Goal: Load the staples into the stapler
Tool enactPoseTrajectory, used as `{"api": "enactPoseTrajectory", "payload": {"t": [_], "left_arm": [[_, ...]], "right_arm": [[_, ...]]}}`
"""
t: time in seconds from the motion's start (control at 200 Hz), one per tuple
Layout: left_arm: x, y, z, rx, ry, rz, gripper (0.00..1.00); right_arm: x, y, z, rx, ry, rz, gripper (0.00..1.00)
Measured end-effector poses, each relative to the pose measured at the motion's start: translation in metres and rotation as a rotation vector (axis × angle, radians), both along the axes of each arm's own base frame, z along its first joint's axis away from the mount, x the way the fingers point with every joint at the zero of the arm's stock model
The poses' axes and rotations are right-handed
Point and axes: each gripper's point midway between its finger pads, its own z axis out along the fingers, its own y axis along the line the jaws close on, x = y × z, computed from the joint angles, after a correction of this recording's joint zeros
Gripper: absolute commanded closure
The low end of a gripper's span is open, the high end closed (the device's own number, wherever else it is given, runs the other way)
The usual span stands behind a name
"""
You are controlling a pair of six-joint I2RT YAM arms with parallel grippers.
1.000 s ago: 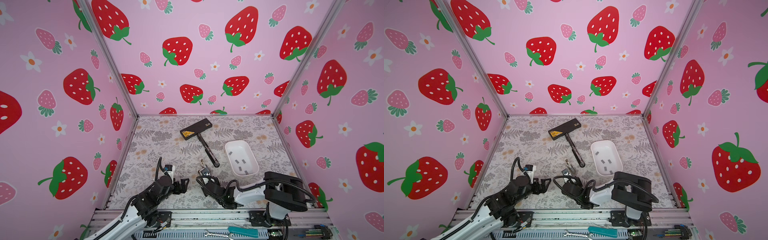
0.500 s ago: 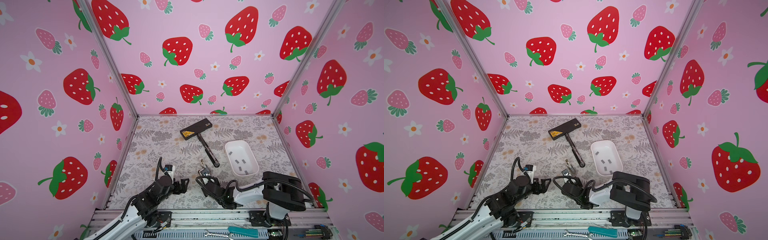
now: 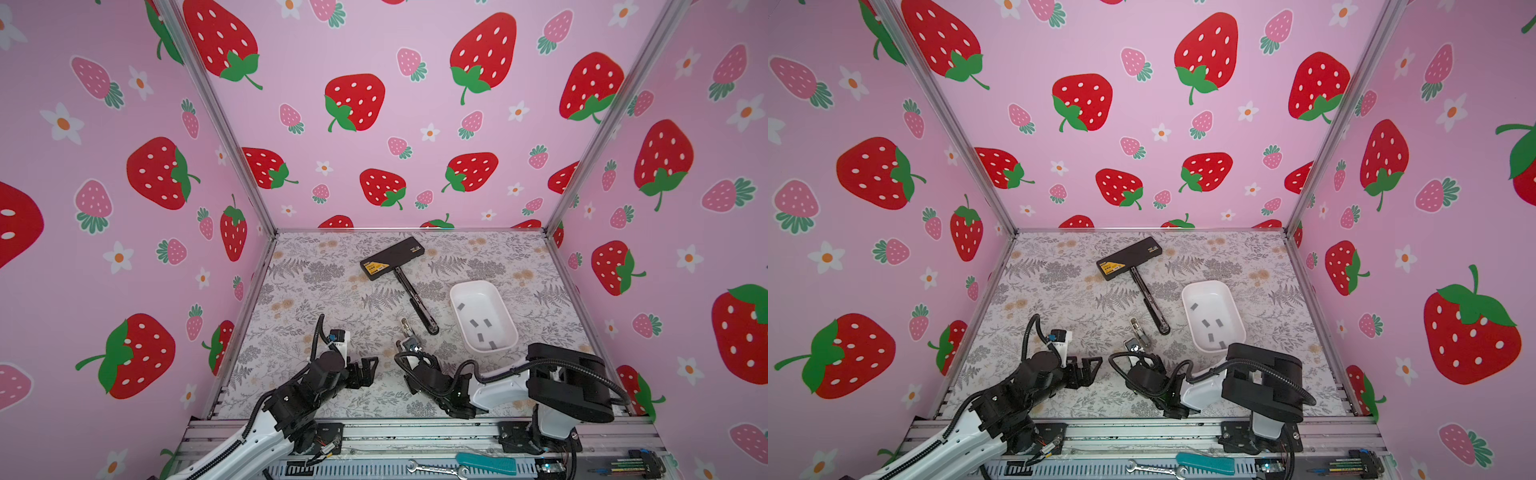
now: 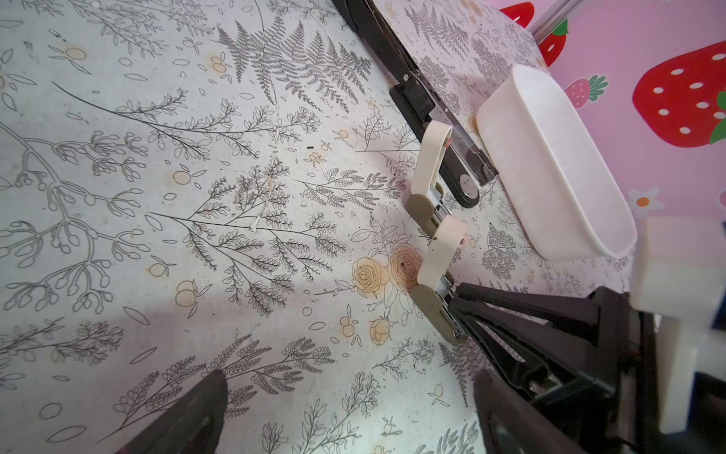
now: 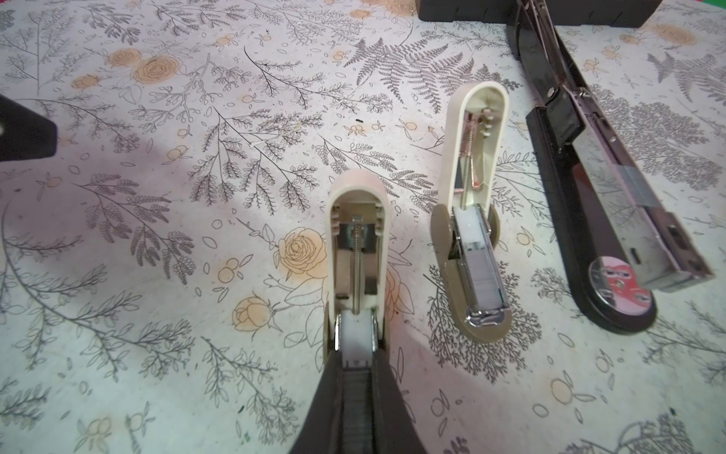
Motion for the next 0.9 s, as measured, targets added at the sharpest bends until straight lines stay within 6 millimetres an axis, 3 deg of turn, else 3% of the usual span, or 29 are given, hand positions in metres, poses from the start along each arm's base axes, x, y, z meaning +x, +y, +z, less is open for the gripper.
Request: {"api": "enactPoseTrajectory", "payload": {"t": [0.215,0.415,0.575,0.9], "left_arm": [[0.001,0.002,-0.002,0.011,0.003,0.008,0.01],[0.002,0.004,-0.005,0.031,0.005,0.018,0.01],[0.002,0.005,-0.008,0.066,0.003,-0.001,0.01],[0.015,0.012,0.018,0.150,-0.055,0.026,0.01]], "right_arm": [[-0.001,0.000,0.000,0.020,0.014,-0.005,0.95],[-0.002,-0.001,-0.001,0.021,0.020,0.004,0.74],[-0.005,-0.014,-0.002,0.004,0.024,0.010,0.60],[-0.008,-0.021,0.047,0.140,0.004,0.026,0.59]]}}
